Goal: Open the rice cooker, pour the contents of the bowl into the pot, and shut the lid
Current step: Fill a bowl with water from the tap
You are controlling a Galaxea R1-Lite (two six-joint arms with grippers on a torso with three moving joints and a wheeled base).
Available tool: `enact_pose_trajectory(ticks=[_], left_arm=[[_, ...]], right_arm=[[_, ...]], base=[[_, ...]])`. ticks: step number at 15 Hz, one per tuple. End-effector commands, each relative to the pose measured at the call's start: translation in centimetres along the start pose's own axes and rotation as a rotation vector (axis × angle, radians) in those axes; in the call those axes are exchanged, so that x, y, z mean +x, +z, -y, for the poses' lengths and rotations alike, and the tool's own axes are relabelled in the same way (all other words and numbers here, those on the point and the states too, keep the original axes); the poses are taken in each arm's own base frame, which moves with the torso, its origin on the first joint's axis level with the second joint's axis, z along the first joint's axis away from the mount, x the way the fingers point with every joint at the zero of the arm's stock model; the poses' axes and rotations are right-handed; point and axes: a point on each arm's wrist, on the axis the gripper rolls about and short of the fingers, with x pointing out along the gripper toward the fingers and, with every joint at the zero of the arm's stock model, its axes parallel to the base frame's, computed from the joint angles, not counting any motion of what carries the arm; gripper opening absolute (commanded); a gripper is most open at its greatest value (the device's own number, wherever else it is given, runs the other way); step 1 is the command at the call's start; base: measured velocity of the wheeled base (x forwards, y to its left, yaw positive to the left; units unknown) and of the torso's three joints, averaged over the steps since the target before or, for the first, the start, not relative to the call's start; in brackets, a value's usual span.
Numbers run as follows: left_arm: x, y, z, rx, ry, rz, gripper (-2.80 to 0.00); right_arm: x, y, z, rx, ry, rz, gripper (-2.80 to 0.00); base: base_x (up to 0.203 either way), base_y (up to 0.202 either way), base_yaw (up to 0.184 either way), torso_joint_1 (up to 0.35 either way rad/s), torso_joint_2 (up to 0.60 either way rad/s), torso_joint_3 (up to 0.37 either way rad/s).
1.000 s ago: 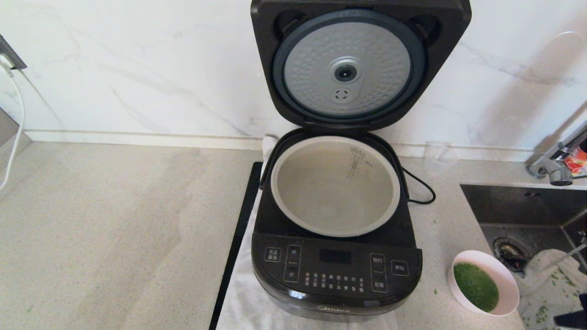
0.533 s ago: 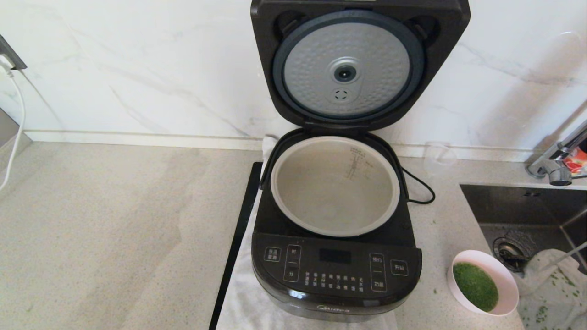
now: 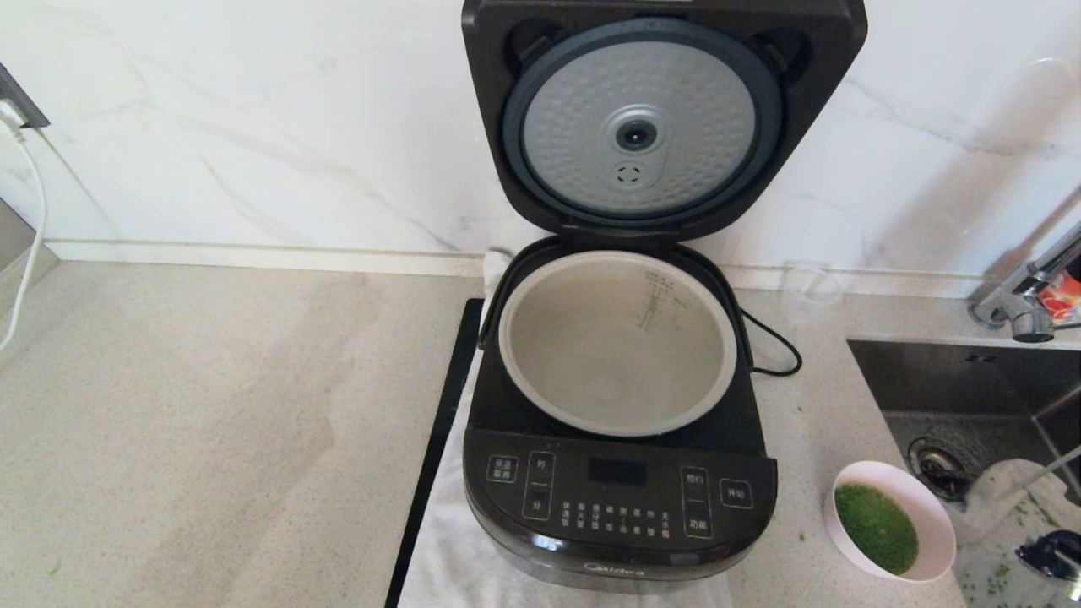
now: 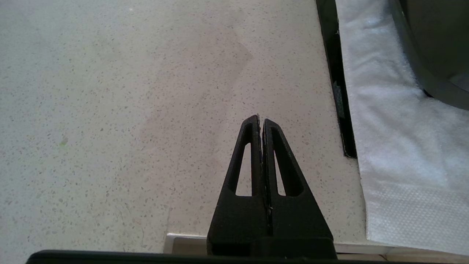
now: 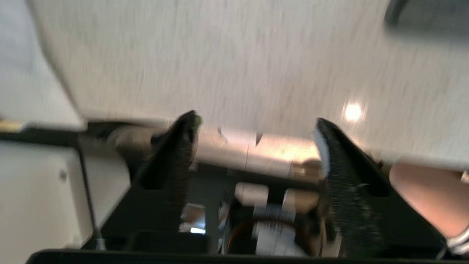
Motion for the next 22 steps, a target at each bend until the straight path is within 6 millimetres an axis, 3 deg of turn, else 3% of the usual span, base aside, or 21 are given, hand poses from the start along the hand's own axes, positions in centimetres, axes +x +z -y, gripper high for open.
enact_pose_trajectory(ticks=[1,9,14,18,22], left_arm=[[0.0,0.0,0.0,0.0,0.0,0.001,-2.8],[0.0,0.0,0.0,0.0,0.0,0.001,-2.8],[0.0,0.0,0.0,0.0,0.0,0.001,-2.8],[0.0,0.0,0.0,0.0,0.0,0.001,-2.8],[0.0,0.0,0.0,0.0,0.0,0.001,-2.8]], right_arm=[[1.7,1.6,0.5,0.016,-0.001,-0.054,0.0],[4.8,5.9,3.6,0.128,-0.037,-0.029,0.0],[3.1,6.5,3.4,0.12,-0.027,0.021,0.0],[0.9,9.2,3.8,0.174,0.03,0.082,0.0],[2.7,11.0,5.2,0.243,0.03,0.04,0.0]], base=[[0.0,0.0,0.0,0.0,0.0,0.0],[0.0,0.0,0.0,0.0,0.0,0.0],[0.0,0.0,0.0,0.0,0.0,0.0],[0.0,0.0,0.0,0.0,0.0,0.0],[0.0,0.0,0.0,0.0,0.0,0.0]])
